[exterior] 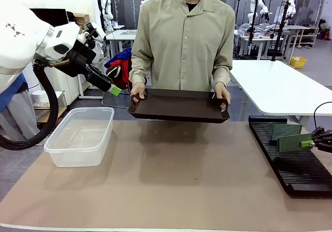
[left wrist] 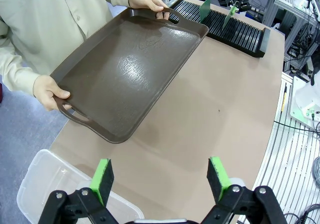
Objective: Sort PCBs into racks and boxes based on the side picked up.
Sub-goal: If the short side of the Blank PCB is picked up, insert it into the PCB Rack ; if the long side is picked up, place it in the Organizing box.
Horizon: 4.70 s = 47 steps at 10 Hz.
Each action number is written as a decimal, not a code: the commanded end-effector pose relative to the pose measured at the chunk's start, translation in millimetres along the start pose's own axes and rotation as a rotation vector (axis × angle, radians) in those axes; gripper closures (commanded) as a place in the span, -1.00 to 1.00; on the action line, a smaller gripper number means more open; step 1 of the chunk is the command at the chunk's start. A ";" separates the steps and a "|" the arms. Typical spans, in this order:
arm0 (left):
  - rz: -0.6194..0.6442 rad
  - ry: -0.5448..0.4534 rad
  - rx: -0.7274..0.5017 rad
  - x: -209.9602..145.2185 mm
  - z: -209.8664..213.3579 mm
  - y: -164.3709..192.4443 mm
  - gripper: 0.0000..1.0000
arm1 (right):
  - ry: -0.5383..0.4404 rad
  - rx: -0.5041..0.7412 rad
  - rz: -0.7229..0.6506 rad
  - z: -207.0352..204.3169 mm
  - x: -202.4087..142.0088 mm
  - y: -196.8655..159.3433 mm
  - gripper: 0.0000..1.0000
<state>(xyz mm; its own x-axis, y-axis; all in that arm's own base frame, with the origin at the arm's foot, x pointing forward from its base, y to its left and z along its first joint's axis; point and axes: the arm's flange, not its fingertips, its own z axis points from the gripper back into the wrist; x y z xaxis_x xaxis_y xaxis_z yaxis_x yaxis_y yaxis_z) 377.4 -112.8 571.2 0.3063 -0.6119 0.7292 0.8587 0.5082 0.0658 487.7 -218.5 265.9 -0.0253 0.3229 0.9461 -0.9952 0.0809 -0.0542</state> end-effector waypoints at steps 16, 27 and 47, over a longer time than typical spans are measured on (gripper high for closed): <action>-0.003 0.004 -0.005 -1.7 -0.6 0.2 -1.00 | -0.048 0.059 0.066 -2.6 -17.7 -15.3 0.96; -0.003 0.004 -0.005 -1.7 -0.6 0.2 -1.00 | 0.009 0.102 0.090 -8.8 -28.1 -15.8 0.96; -0.003 0.004 -0.005 -1.7 -0.6 0.2 -1.00 | 0.111 0.160 0.003 -14.5 -62.1 -13.3 0.46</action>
<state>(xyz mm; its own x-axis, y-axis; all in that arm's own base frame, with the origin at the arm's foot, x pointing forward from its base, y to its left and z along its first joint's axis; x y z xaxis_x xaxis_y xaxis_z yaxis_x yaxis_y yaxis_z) 377.4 -112.8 571.3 0.3063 -0.6119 0.7292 0.8587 0.5082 0.0658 513.0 -227.0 222.2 -0.0358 0.3684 0.9290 -0.9991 -0.0337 -0.0251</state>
